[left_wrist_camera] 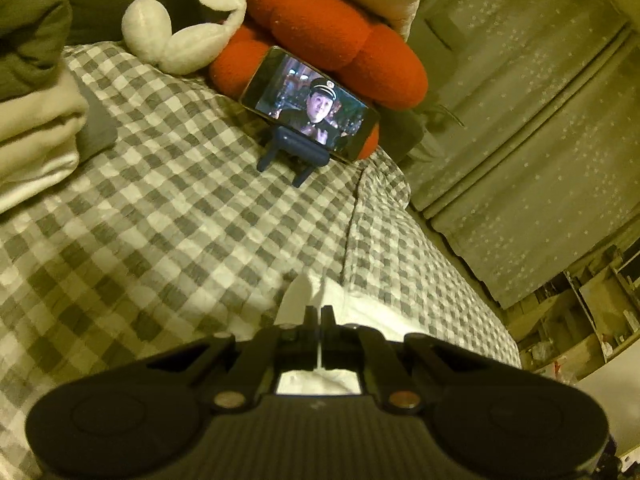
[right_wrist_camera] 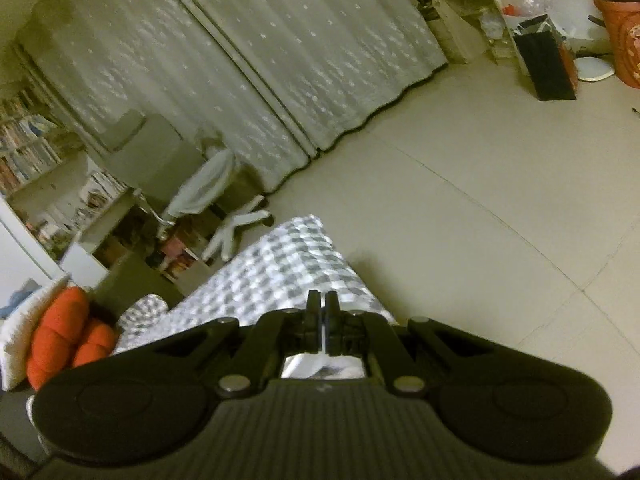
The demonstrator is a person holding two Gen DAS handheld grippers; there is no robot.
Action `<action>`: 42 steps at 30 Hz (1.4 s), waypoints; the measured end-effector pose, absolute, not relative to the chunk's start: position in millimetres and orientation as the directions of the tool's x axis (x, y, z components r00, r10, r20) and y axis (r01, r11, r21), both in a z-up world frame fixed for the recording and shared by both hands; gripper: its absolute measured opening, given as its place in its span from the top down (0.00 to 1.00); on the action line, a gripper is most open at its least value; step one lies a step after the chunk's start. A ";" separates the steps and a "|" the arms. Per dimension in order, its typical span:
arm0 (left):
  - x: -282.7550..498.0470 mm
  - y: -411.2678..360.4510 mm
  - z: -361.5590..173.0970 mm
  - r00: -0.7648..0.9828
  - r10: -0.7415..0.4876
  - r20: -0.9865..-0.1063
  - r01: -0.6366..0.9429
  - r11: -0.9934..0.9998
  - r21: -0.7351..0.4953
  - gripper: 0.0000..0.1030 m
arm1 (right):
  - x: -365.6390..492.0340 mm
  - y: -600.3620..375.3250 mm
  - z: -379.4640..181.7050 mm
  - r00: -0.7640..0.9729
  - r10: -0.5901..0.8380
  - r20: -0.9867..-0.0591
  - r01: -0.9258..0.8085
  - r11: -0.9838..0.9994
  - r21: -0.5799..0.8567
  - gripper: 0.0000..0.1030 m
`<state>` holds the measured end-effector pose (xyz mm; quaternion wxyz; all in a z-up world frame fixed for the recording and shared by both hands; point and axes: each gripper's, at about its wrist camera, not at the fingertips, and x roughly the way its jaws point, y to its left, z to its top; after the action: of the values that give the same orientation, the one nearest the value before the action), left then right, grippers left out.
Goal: Fold clothes
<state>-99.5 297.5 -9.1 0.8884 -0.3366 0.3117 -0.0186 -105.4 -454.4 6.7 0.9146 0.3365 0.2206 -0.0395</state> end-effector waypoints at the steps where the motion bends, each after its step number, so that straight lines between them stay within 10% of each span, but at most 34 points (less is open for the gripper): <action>1: -100.4 297.0 -11.1 0.804 -0.240 -0.544 -0.181 0.774 -0.607 0.99 | -109.1 -454.2 6.4 0.900 0.076 -0.429 0.218 0.774 0.594 0.98; 42: -114.2 305.1 -33.9 0.824 -0.212 -0.526 -0.159 0.804 -0.573 1.00 | -188.3 -439.5 -37.3 0.894 -0.026 -0.448 0.274 0.822 0.499 0.98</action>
<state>-114.2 305.1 -33.9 0.9022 -0.3129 0.2966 -0.0147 -188.3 -439.5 -37.3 0.9298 0.2870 0.2160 -0.0806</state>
